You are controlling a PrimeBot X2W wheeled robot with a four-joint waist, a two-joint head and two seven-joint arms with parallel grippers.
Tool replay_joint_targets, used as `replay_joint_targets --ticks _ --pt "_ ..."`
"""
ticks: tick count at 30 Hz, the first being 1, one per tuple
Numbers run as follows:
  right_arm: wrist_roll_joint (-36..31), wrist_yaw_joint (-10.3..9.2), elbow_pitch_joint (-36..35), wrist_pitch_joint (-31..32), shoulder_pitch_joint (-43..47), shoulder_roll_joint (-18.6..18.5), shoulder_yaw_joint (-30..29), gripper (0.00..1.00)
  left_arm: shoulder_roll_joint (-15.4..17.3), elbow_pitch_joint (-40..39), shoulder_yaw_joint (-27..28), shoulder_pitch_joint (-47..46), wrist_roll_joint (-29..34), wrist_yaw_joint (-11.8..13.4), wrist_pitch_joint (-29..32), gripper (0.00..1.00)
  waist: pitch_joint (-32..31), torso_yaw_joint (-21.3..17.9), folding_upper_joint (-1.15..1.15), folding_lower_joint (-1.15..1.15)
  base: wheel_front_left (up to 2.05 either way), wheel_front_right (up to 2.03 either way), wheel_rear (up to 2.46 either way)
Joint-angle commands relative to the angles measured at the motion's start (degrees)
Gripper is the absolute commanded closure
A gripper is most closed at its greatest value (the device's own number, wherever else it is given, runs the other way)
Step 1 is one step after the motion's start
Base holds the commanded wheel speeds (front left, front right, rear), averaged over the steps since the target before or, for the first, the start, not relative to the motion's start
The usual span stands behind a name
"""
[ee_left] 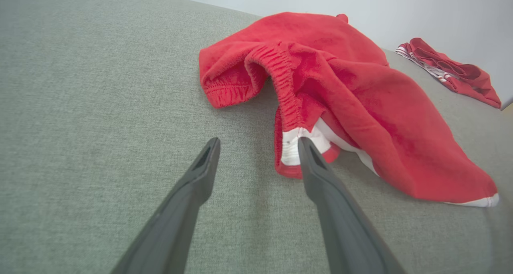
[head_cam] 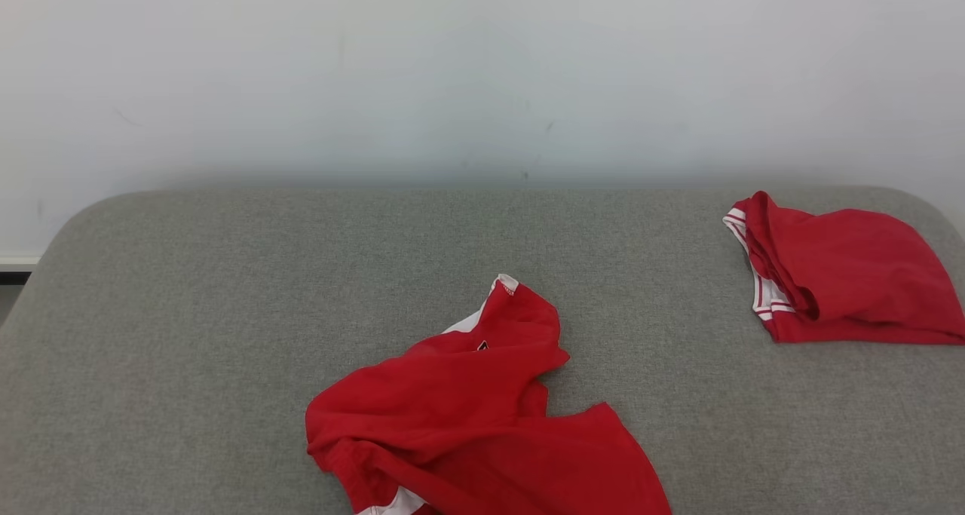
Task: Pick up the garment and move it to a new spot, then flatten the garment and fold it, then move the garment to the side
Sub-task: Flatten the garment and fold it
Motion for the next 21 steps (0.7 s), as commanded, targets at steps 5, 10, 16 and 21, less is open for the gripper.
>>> replay_joint_targets --ticks 5,10,16,21 --pt "-0.08 -0.16 2.01 0.76 -0.31 -0.80 2.62 0.00 0.33 1.00 -0.54 -0.90 0.66 0.11 -0.14 0.00 0.54 -0.58 0.00 0.00 0.00 0.00 0.00" --pt "-1.40 -0.16 4.80 0.84 -1.83 -1.25 4.36 0.00 0.77 2.57 -1.74 -2.68 0.10 0.11 -0.14 0.00 0.87 -0.65 0.00 0.00 0.00 0.00 0.00" --pt "-2.37 -0.16 7.68 0.59 -3.60 -1.10 6.43 0.00 1.25 4.40 -3.48 -4.57 -0.33 0.11 -0.14 0.00 1.11 -0.50 0.00 0.00 0.00 0.00 0.00" --pt "-2.39 -0.16 9.93 0.44 -5.10 -0.62 7.52 0.00 1.68 5.97 -5.33 -5.72 -0.92 0.11 -0.14 0.00 1.27 -0.24 0.00 0.00 0.00 0.00 0.00"
